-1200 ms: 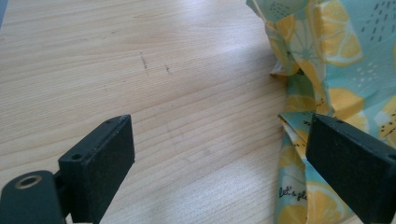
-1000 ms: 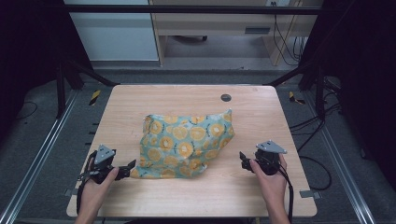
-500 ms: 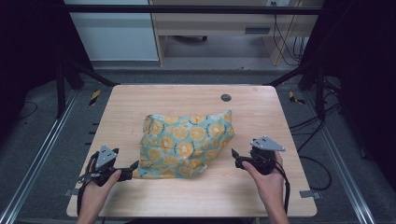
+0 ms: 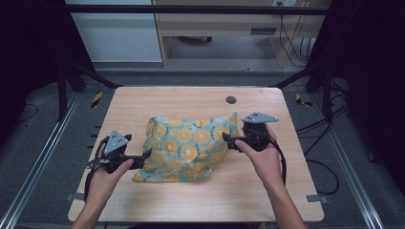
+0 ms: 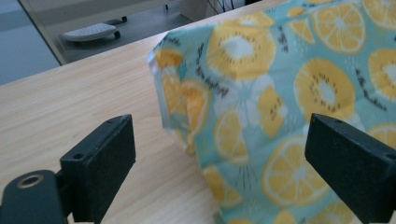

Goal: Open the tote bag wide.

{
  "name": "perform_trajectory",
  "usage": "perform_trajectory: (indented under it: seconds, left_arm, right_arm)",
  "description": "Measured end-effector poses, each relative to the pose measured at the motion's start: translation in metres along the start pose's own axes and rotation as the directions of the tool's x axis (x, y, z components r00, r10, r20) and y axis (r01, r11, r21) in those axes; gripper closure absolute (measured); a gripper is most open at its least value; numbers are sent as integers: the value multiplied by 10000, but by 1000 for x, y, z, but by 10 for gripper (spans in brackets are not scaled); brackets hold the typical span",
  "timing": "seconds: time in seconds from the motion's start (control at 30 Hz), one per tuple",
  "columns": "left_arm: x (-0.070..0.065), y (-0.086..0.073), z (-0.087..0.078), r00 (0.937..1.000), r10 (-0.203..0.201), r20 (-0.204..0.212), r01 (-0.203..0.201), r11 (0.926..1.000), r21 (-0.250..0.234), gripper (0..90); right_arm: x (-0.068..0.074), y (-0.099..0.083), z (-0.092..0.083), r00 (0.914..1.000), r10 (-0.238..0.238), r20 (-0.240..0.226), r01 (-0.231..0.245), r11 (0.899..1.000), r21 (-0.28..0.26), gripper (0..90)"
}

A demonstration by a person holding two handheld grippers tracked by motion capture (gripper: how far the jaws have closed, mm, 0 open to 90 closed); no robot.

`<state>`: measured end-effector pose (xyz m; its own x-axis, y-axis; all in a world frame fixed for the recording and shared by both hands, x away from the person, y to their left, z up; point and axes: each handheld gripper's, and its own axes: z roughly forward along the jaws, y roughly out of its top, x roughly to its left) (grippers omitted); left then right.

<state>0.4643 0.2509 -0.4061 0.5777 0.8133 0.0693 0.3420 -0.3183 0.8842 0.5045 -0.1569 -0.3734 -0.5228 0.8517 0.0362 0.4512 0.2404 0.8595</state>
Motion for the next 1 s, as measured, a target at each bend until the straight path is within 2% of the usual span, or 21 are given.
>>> perform_trajectory:
  seconds: [0.03, 0.1, 0.2, 0.23, 0.3, 0.33, 0.37, 0.4, 0.43, 0.47, 0.5, 0.57, 0.63, 0.67, 0.7, 0.9, 1.0]
  left_arm:
    - [0, 3, 3, 10000, 37, 53, -37, 10000, 36, 85]
    - [-1, 9, 10, 9996, 37, 282, -43, 9998, 184, 86]
    - [-3, 12, 16, 9993, 121, 349, -131, 9995, 285, 86]
    - [-3, 12, 18, 9987, 83, 498, -100, 9994, 338, 86]
    - [-6, 15, 25, 9963, -22, 854, -13, 9991, 412, 88]
    - [-6, 15, 25, 9963, -22, 854, -13, 9991, 412, 101]
    - [-7, 16, 27, 9962, 54, 874, -94, 9989, 461, 101]
    - [-9, 17, 29, 9957, 127, 912, -177, 9984, 545, 121]
    - [-14, 19, 34, 9934, 82, 1148, -169, 9970, 753, 141]
    - [-14, 19, 34, 9934, 82, 1148, -169, 9970, 753, 176]
    - [-17, 19, 36, 9914, 120, 1304, -237, 9958, 890, 176]
    - [-20, 19, 39, 9927, 171, 1196, -299, 9939, 1063, 260]
    - [-22, 18, 41, 9927, 321, 1160, -466, 9911, 1246, 425]
    - [-23, 17, 42, 9931, 336, 1127, -478, 9909, 1262, 425]
    - [-23, 17, 41, 9929, 372, 1131, -514, 9909, 1245, 517]
    - [-21, 16, 43, 9941, 446, 992, -589, 9875, 1461, 869]
    - [-20, 15, 42, 9943, 470, 952, -607, 9873, 1470, 900]
  right_arm:
    - [0, 0, 0, 10000, 0, 0, 0, 10000, 0, 91]
    - [-4, 5, 9, 9995, 299, -53, -298, 9994, 154, 91]
    - [-8, 11, 20, 9972, 712, -231, -705, 9971, 303, 119]
    - [-11, 12, 26, 9934, 1018, -528, -1000, 9943, 361, 173]
    - [-12, 12, 30, 9900, 1221, -713, -1187, 9917, 498, 244]
    - [-11, 12, 32, 9901, 1175, -762, -1137, 9921, 521, 311]
    - [-11, 12, 32, 9901, 1175, -762, -1137, 9921, 521, 311]
    - [-11, 12, 33, 9902, 1129, -817, -1082, 9923, 602, 376]
    - [-7, 10, 32, 9916, 841, -981, -780, 9948, 648, 542]
    - [-7, 10, 32, 9916, 841, -981, -780, 9948, 648, 542]
    - [-5, 9, 31, 9923, 667, -1047, -603, 9962, 635, 592]
    - [-2, 8, 28, 9932, 348, -1111, -290, 9981, 538, 732]
    - [0, 6, 23, 9925, 187, -1211, -154, 9995, 282, 844]
    - [0, 6, 23, 9925, 187, -1211, -154, 9995, 282, 844]
    - [0, 6, 21, 9922, 180, -1231, -155, 9997, 209, 862]
    - [5, 9, 15, 9887, -127, -1492, 89, 9996, -263, 899]
    - [7, 11, 13, 9878, -178, -1544, 131, 9994, -315, 900]
